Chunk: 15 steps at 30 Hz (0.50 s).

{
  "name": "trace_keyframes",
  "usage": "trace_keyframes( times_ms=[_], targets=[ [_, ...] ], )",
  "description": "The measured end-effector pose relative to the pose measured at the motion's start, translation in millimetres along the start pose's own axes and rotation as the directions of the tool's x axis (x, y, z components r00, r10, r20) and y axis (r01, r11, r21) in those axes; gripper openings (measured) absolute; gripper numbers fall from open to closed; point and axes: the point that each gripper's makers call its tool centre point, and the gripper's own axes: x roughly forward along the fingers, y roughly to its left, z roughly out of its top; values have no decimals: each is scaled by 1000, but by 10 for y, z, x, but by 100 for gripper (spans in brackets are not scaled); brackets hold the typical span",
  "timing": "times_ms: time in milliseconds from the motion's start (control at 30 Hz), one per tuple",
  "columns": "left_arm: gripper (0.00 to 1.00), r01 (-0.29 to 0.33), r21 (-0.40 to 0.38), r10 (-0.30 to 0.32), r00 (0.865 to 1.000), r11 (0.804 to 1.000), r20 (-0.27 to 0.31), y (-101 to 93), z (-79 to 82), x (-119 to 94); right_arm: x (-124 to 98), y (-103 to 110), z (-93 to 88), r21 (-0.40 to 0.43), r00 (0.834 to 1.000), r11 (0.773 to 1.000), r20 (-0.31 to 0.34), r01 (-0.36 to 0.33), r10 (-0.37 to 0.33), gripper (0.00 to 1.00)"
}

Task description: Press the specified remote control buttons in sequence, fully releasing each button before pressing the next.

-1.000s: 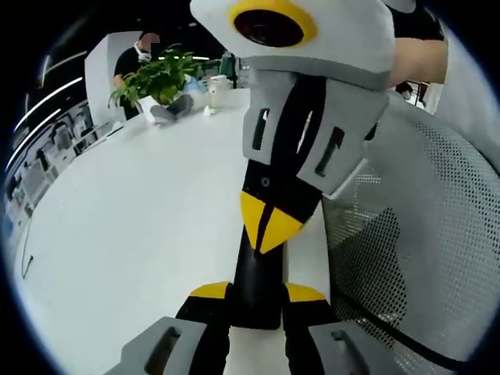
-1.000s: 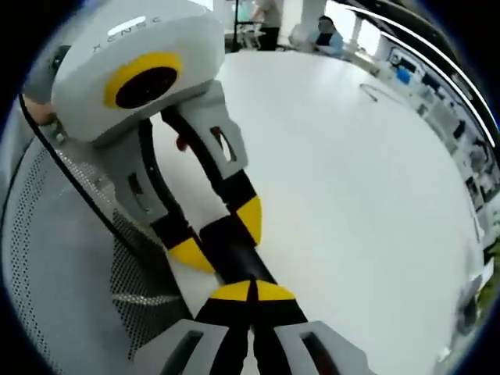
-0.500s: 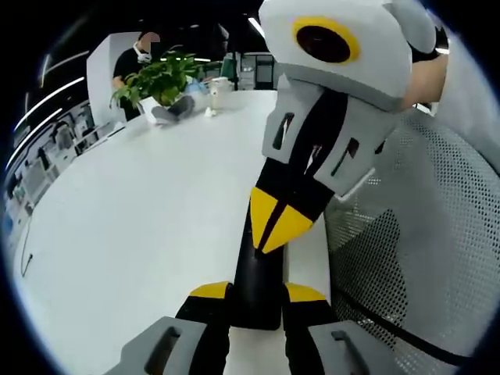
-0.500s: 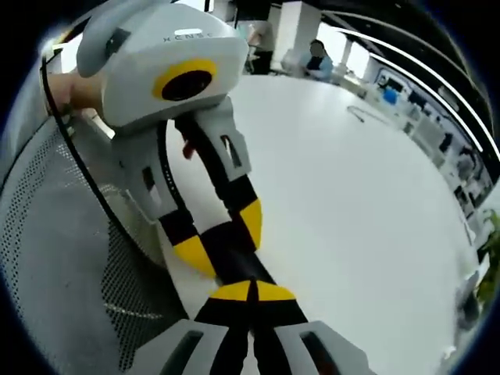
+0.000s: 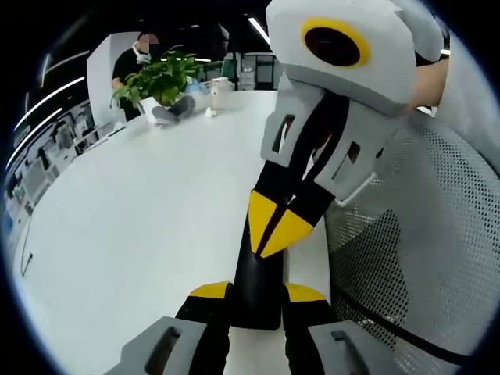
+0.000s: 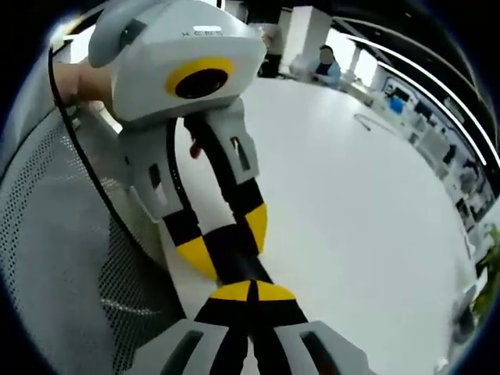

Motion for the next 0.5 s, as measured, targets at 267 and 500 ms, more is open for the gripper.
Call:
trace_keyframes(
  times_ms=[267, 500],
  targets=[
    [24, 4, 1, -4, 1000, 1000, 5, -1, -4, -1, 25, -3, 2, 36, 991, 996, -103, -85, 88, 0],
    [24, 5, 4, -5, 1000, 1000, 2, -5, 2, 0, 18, -7, -13, 42, 982, 990, -130, -132, 137, 0]
  ],
)
